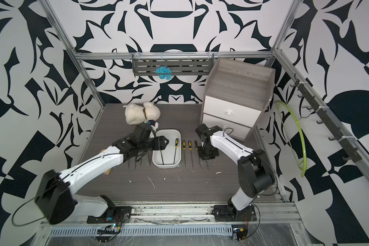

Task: Take the file tool out of the storage box
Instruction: Place the file tool at the center of the board, then pick up the file tool from the storage box.

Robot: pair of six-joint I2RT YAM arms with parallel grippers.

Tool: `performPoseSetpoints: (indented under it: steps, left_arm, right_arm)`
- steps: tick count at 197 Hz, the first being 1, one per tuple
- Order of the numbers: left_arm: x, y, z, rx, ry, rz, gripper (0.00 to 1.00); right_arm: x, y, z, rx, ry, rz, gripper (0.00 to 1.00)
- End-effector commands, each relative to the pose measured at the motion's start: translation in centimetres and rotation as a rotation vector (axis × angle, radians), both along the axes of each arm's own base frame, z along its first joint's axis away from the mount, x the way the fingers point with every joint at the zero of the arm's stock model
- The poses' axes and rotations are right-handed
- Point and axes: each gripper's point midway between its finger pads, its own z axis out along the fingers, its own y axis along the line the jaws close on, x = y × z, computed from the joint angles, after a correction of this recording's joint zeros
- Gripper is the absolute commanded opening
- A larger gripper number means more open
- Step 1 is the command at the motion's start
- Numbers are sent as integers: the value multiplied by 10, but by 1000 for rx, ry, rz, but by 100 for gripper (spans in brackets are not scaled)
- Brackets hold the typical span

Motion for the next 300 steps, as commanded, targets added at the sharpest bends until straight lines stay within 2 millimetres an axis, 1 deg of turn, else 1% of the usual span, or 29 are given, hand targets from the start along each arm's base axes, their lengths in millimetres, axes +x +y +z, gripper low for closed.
performPoseSetpoints:
  steps: [1,6,18,45,68,92,108,130,166,185,200,234,250,263,279,283,291,294,300]
  left_arm:
    - [7,5,-36,165,112,40,67]
    - [11,2,-41,180,124,41,66]
    - [20,-4,-54,210,145,41,64]
    - [38,-11,-83,305,169,62,61]
    - [46,-29,-104,276,199,30,58]
    - [54,-39,-110,272,195,28,60]
    - [60,-45,-110,255,176,27,61]
    - [61,-49,-114,257,194,21,63]
    - [65,-34,-129,366,191,47,63]
    - [65,-38,-137,362,205,35,62]
    - [66,-40,-139,365,211,31,61]
    - [68,-30,-143,441,208,43,60]
    - [66,-26,-146,468,217,47,56]
    - [65,-26,-149,472,228,44,50]
    - [64,-26,-152,474,241,38,46]
    - [63,-27,-152,469,243,36,42]
    - [63,-31,-153,452,247,27,27]
    - [62,-32,-153,442,252,21,24]
    - [61,-35,-154,424,260,16,24]
  right_arm:
    - [6,17,32,147,-154,-14,24]
    - [7,20,37,179,-188,-8,24]
    - [8,26,41,232,-236,3,24]
    - [5,32,39,302,-292,22,23]
    - [1,32,38,329,-319,32,23]
    - [-5,29,32,322,-316,34,23]
    - [-8,29,31,333,-314,36,23]
    - [-10,32,31,353,-314,40,23]
    - [-11,36,28,372,-295,48,23]
    - [-11,37,28,378,-297,49,23]
    - [-12,36,27,373,-297,48,23]
    - [-11,34,27,369,-306,45,23]
    - [-11,34,27,370,-306,45,23]
    - [-10,35,27,373,-307,46,23]
    - [-10,35,27,372,-307,47,23]
    - [-11,35,27,372,-305,47,23]
    - [-10,35,27,374,-308,48,23]
    - [-10,36,27,376,-308,48,23]
    - [-10,36,27,378,-308,49,23]
